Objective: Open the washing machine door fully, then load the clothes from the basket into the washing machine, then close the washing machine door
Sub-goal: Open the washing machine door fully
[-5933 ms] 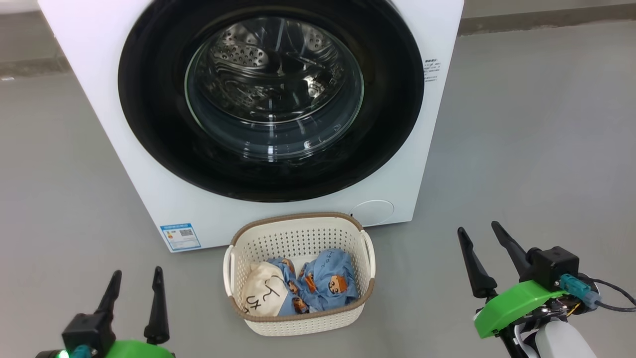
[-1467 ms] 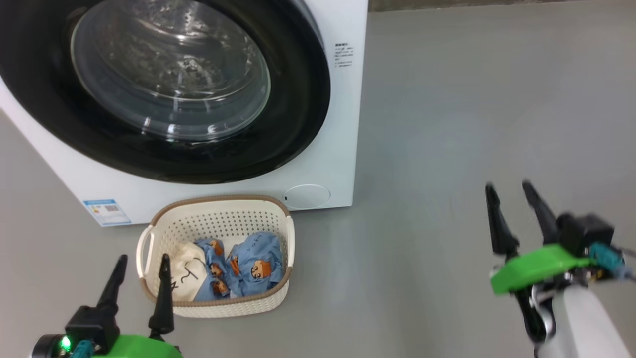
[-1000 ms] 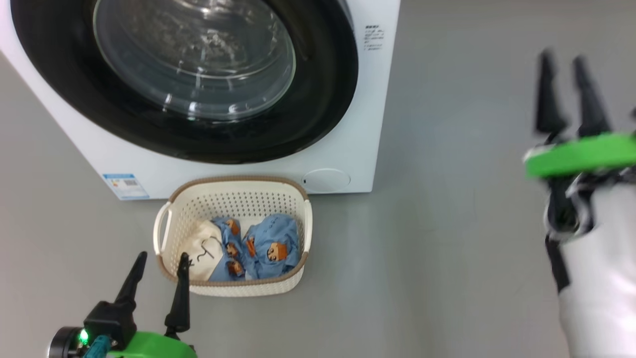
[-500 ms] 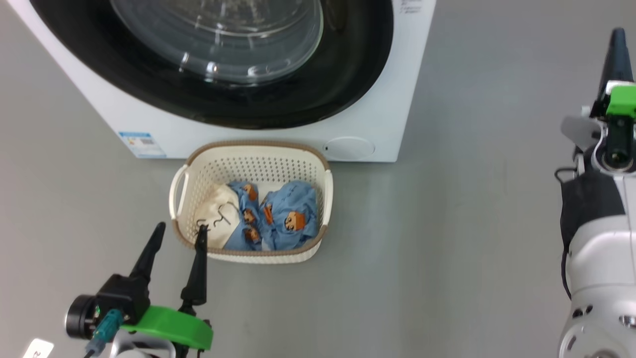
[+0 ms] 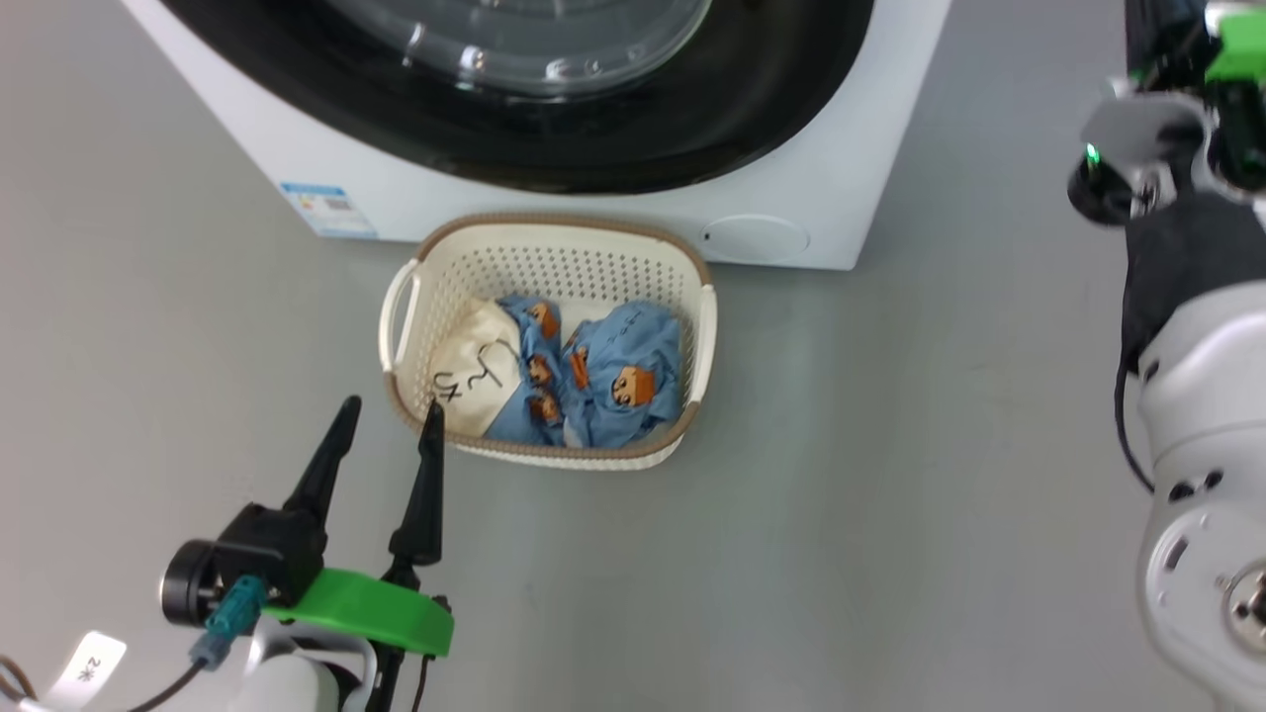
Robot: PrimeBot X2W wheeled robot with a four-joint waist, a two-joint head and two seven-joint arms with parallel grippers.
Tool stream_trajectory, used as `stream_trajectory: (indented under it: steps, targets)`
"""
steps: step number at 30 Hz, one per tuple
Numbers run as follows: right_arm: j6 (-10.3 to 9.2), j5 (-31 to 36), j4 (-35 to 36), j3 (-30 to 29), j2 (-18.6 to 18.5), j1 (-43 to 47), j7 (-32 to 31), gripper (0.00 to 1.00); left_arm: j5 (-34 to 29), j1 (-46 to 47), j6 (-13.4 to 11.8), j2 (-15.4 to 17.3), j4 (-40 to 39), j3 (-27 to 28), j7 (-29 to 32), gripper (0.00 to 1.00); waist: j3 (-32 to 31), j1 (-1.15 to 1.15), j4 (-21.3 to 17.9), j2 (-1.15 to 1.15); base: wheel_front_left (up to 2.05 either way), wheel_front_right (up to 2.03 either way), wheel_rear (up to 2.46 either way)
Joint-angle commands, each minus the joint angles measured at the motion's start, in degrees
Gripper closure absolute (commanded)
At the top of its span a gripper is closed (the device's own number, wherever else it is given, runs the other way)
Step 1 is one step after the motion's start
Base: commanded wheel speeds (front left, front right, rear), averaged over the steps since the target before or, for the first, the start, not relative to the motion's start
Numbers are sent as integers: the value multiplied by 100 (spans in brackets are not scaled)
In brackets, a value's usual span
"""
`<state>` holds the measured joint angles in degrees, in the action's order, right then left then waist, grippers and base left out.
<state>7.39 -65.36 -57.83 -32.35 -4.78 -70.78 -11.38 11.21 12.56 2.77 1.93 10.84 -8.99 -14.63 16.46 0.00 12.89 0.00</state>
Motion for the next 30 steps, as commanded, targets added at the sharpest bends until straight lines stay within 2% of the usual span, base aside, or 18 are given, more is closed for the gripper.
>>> stream_trajectory:
  steps: [1, 16, 30]
  targets:
    - [10, -91, 2, 70, 88, -404, -177, 100, 45, 217, -42, 95, -175, 145, -37, 0, 183, 0, 147, 0, 0, 0, 0]
    - [10, 469, -479, 488, 7, -1454, -913, 100, 269, 436, -148, 95, -224, -50, -37, 0, 728, 0, 366, 0, 0, 0, 0]
    - [10, 927, -817, 659, 26, -1968, -1044, 100, 464, 548, -230, 95, -209, -216, -37, 0, 838, 0, 462, 0, 0, 0, 0]
